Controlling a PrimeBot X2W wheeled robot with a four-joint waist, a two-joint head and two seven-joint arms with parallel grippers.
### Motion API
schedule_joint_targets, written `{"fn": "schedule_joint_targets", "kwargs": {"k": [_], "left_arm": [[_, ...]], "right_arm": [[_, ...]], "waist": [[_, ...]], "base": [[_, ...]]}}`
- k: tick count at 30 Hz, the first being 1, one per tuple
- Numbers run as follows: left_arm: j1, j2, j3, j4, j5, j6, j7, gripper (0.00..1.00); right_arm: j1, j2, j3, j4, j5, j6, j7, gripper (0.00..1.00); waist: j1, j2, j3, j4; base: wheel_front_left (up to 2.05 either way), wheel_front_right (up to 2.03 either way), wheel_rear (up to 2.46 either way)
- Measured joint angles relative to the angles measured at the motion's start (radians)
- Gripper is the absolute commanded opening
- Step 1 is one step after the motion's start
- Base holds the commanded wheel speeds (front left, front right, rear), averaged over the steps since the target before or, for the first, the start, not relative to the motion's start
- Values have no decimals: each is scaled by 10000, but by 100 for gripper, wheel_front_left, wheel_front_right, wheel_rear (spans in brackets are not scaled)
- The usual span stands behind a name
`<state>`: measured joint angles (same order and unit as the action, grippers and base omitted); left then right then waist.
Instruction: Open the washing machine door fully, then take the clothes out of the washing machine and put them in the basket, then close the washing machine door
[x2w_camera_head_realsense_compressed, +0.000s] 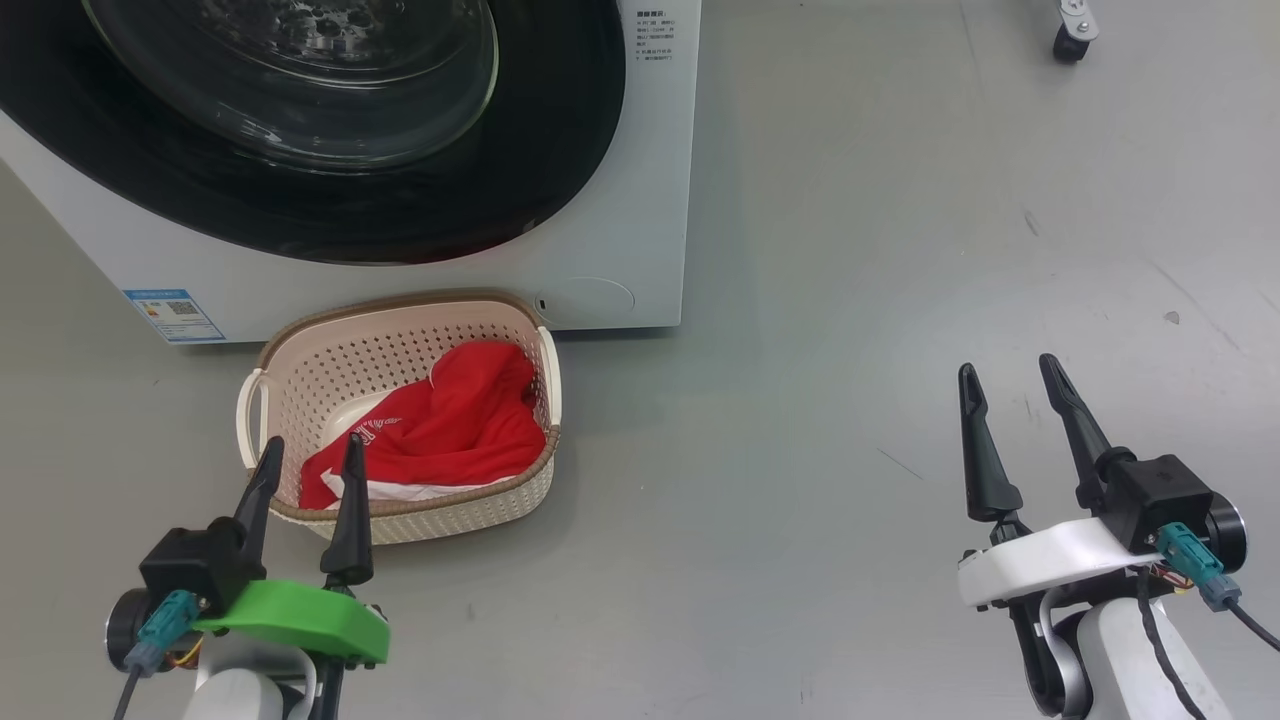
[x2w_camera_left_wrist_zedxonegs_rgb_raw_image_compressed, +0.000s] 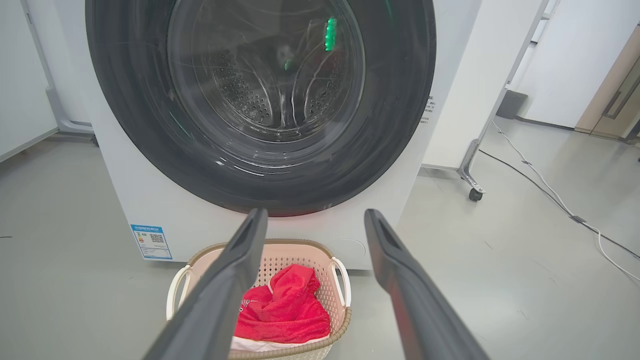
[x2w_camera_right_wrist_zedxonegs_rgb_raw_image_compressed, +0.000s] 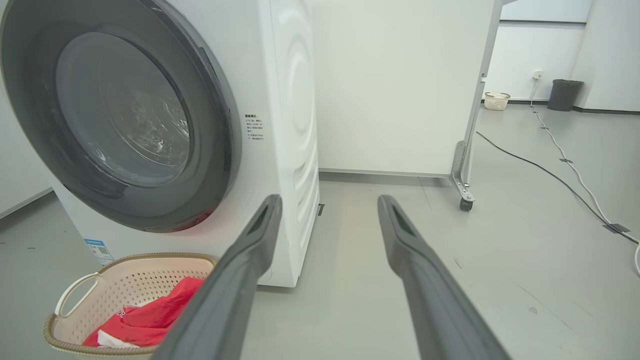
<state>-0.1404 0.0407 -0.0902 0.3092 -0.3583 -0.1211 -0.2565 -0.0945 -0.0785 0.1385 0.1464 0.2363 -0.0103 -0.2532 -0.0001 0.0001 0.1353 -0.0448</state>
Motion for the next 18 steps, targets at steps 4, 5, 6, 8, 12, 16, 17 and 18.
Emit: {"fn": "schedule_joint_targets", "kwargs": {"k": [4,5,6,8,12,16,17,18], "left_arm": [[0,-10,-48,-17,-288,0,0,100],[0,-10,-52,-21,-288,0,0,100],[0,-10,-52,-27,-288,0,0,100],[0,-10,-52,-31,-288,0,0,100],[0,-12,-61,-52,-355,0,0,100],[0,-12,-75,-61,-487,0,0,100],[0,-12,-77,-67,-514,0,0,100],[0,-12,-82,-71,-527,0,0,100]], "right_arm": [[1,12,-40,-52,-6,4,0,100],[1,15,-44,-52,-12,4,0,100],[2,19,-46,-54,-15,6,0,100],[4,23,-50,-54,-15,35,0,100],[6,42,-63,-54,-19,82,0,100],[6,56,-77,-54,-77,82,0,100],[6,59,-79,-54,-86,84,0,100],[6,65,-81,-54,-88,86,0,100]], "waist": [[0,0,37,5],[0,0,43,7],[0,0,49,9],[0,0,61,14],[1,0,74,25],[1,0,77,30],[1,0,77,30],[1,0,76,31]], "base": [[0,0,0],[0,0,0],[0,0,0],[0,0,0],[0,0,0],[0,0,0],[0,0,0],[0,0,0]]}}
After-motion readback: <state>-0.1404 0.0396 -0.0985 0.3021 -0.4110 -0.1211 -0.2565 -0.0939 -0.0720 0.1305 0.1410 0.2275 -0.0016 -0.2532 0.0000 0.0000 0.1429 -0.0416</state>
